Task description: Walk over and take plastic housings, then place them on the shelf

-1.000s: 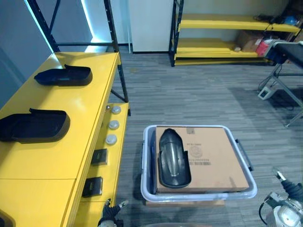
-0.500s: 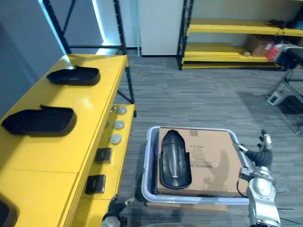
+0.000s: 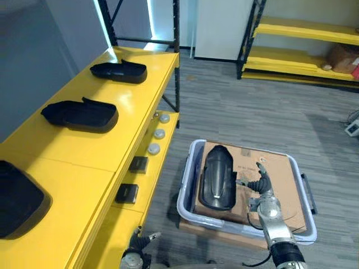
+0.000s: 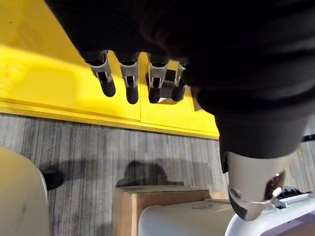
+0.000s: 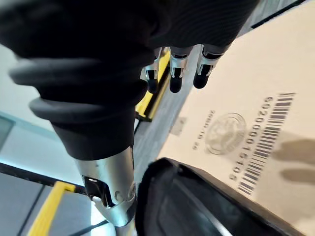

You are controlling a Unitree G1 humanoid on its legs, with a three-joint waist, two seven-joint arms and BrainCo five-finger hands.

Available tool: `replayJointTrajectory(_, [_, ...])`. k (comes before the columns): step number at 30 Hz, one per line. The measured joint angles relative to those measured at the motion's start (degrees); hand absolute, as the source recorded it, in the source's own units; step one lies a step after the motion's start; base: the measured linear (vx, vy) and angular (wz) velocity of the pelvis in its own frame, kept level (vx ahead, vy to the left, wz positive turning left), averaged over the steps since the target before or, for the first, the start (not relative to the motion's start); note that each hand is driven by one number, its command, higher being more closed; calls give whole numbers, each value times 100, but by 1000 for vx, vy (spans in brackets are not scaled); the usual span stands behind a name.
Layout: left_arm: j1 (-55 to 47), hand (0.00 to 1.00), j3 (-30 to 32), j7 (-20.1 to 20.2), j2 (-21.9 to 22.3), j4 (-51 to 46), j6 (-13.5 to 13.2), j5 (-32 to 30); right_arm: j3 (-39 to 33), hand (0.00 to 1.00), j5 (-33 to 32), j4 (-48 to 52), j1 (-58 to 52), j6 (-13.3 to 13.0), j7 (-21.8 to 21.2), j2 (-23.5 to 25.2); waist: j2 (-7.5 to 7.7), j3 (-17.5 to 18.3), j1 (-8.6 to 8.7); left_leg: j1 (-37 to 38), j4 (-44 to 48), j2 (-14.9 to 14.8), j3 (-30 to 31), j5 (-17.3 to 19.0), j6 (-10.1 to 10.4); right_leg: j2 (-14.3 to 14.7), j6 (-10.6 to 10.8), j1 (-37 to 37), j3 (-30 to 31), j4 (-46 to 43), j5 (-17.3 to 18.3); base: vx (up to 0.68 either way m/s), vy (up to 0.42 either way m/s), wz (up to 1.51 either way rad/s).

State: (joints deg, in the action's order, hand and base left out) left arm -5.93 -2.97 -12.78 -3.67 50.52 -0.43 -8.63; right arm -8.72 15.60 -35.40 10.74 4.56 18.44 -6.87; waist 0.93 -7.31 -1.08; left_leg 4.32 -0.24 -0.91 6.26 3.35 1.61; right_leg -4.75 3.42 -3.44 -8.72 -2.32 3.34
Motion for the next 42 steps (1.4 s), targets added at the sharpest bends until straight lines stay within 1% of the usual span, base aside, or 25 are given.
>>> replayJointTrajectory(4, [59,0,-1,-40,-1,-27,-3,3,-212,0,68,-543,607,86,214,0,-26,-149,-12,-198,34,11,3,-2,2,-4,-6,159,-48,20,-25,9,0,1])
replayJointTrajectory(5, [96,0,-7,-114,0,-58,-7,6,-252,0,67,-772,867,117,284,-9,-25,-247,-32,-272,64,14,7,-8,9,-7,-7,214,-52,26,-45,0,0,0])
replayJointTrajectory(6, [124,0,-28,-132,-1,-65,-7,7,-275,0,67,-882,998,145,292,-17,-29,-307,-44,-284,80,18,6,-8,9,-12,-7,220,-53,26,-45,0,0,0])
replayJointTrajectory(8, [235,0,-128,-217,-2,-66,-6,10,-333,0,77,-1183,1381,231,293,-34,-38,-433,-145,-372,120,36,-1,-8,9,-29,-4,289,-55,26,-49,2,8,2])
replayJointTrajectory(12, [270,0,-169,-263,-1,-171,-19,20,-339,0,161,-1850,1990,295,312,-20,-51,-617,-161,-429,146,74,57,-8,9,-64,21,302,-82,36,-65,6,25,9])
replayJointTrajectory(13, [306,0,-174,-280,-2,-166,-20,24,-380,100,319,-2072,2193,329,374,-30,-50,-666,-161,-478,187,96,61,-8,9,-89,49,323,-83,47,-96,-7,43,1])
replayJointTrajectory(17, [463,0,-278,-354,3,-152,-17,28,-455,100,815,-2314,2578,479,357,-158,-27,-812,-178,-610,302,186,49,-8,9,-169,107,377,-80,79,-189,-26,51,1])
replayJointTrajectory(19, [490,0,-321,-357,-2,-157,-18,36,-455,100,935,-2416,2685,488,260,-218,-13,-844,-210,-623,303,200,42,-8,9,-181,114,374,-75,133,-244,-38,44,-3])
replayJointTrajectory(21, [530,0,-324,-358,-5,-154,-18,84,-455,100,931,-2464,2767,486,244,-239,-1,-860,-291,-649,305,200,32,-8,8,-174,100,376,-69,202,-295,-50,27,-4])
replayJointTrajectory(23, [535,0,-327,-359,-12,-153,-15,128,-451,100,926,-2505,2826,483,189,-236,6,-865,-299,-663,300,198,47,-14,1,-167,97,375,-82,215,-296,-47,2,6])
replayJointTrajectory(27, [540,0,-325,-358,-12,-151,-14,128,-422,100,913,-2692,2851,475,8,-24,11,-874,-300,-657,252,188,63,-60,17,-156,87,374,-88,235,-303,-47,-7,2])
replayJointTrajectory(34, [543,0,-322,-358,-13,-154,-14,130,-199,100,861,-2663,2859,457,20,31,36,-888,-299,-611,214,187,50,-93,-25,-159,73,357,-69,226,-325,-47,11,-1])
replayJointTrajectory(36, [545,0,-321,-358,-13,-153,-13,130,-198,100,843,-2575,2852,471,28,49,41,-890,-298,-594,214,186,27,-93,-25,-159,75,352,-47,226,-338,-35,17,-7])
replayJointTrajectory(39, [542,0,-320,-358,-3,-153,-6,134,-187,100,845,-2062,2662,485,39,63,43,-890,-290,-550,204,186,-22,-93,-25,-164,81,338,-5,224,-345,-23,16,-7])
replayJointTrajectory(41, [541,0,-318,-358,-3,-160,-3,140,-155,100,846,-1273,2302,484,66,76,46,-888,-277,-512,201,187,-31,-93,-25,-166,82,310,6,226,-346,-6,6,-2])
replayJointTrajectory(42, [541,0,-317,-358,-1,-166,-3,141,-153,100,847,-1057,2190,482,75,77,46,-888,-271,-498,199,187,-31,-93,-25,-166,82,296,5,229,-346,0,0,0])
